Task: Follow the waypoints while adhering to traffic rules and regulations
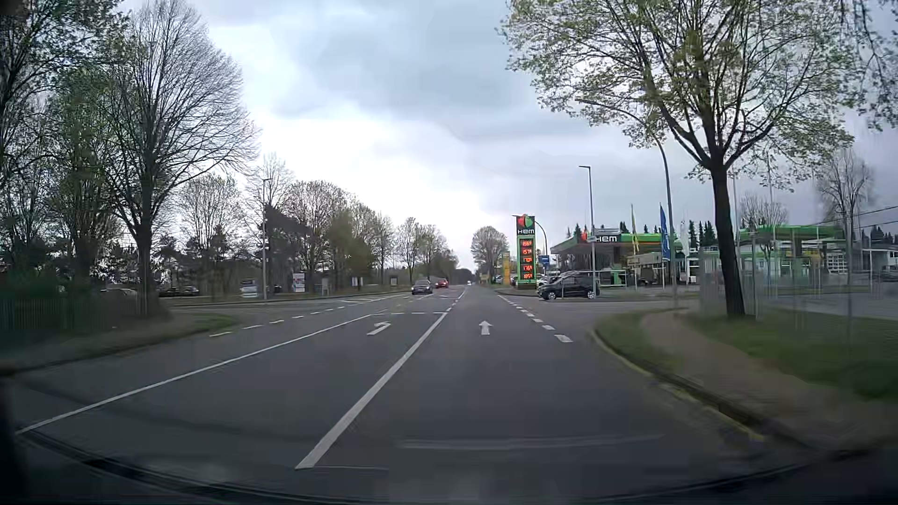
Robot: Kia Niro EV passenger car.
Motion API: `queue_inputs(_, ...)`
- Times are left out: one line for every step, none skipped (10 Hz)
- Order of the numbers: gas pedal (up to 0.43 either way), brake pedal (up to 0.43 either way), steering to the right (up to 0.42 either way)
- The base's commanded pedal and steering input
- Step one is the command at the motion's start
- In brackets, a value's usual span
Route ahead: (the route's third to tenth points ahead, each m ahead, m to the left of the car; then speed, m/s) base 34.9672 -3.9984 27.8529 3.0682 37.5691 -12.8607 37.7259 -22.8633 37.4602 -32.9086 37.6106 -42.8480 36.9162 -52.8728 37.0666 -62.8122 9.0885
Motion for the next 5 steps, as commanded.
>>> queue_inputs(0.028, 0.0, 0.0)
queue_inputs(0.028, 0.0, 0.0)
queue_inputs(0.039, 0.006, 0.0)
queue_inputs(0.039, 0.0, 0.001)
queue_inputs(0.059, 0.0, 0.002)
